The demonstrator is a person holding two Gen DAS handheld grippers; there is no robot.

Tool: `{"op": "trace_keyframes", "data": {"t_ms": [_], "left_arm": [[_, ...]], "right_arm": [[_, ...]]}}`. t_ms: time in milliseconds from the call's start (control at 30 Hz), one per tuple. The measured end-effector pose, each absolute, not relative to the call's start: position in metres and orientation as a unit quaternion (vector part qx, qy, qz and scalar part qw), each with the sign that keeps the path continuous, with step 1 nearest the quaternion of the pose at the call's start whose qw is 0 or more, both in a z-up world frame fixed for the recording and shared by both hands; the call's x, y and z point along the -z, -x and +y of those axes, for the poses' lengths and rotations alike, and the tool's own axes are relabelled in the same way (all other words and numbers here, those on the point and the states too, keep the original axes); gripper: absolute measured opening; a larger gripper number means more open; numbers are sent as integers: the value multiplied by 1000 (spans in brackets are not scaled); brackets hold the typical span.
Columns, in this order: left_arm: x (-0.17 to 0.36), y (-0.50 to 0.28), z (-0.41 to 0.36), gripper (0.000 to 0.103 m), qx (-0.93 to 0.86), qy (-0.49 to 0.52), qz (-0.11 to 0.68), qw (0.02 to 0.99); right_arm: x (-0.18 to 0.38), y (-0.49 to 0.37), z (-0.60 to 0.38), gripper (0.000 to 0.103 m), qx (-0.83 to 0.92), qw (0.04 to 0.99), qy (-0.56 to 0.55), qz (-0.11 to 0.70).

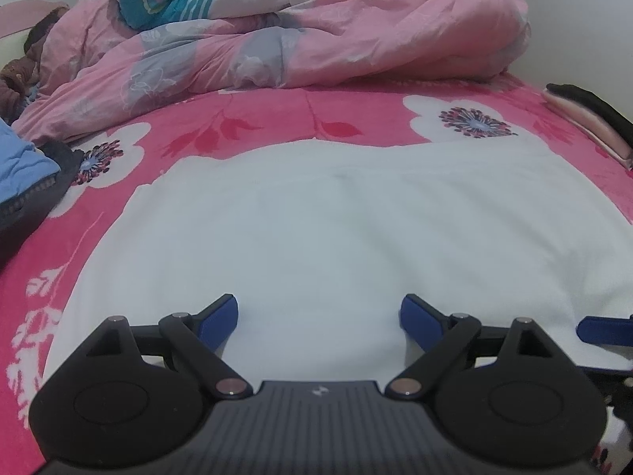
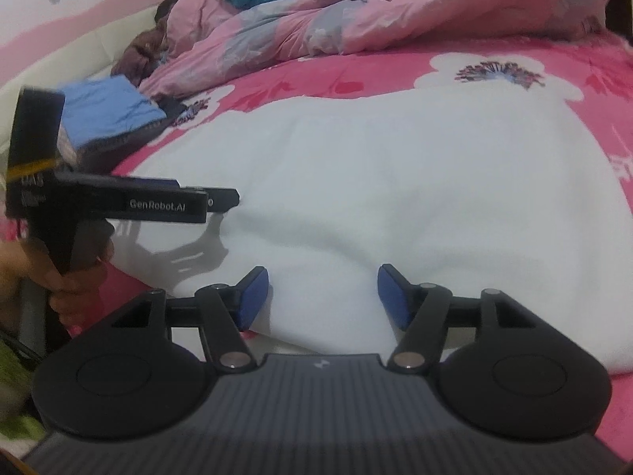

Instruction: Fold clothes

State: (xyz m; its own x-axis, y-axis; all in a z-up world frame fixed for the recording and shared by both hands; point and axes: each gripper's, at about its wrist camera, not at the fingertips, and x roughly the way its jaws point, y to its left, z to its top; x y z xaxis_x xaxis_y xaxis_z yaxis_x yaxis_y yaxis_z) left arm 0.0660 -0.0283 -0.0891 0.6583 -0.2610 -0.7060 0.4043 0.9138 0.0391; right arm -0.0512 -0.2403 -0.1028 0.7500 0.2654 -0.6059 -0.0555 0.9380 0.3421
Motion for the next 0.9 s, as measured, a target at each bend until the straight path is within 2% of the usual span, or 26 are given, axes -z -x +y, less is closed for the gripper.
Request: {"op": "trace_keyframes", "data": {"t_ms": [267,900], "left_arm": [[89,-65,-31,91,177,-98,371,906],[88,-64,-33,91,170,-100,372,907]], "right_arm": [[108,53,-262,61,-104,906,-239,333],[107,52,-269,58,-105,902,-259,330]]}}
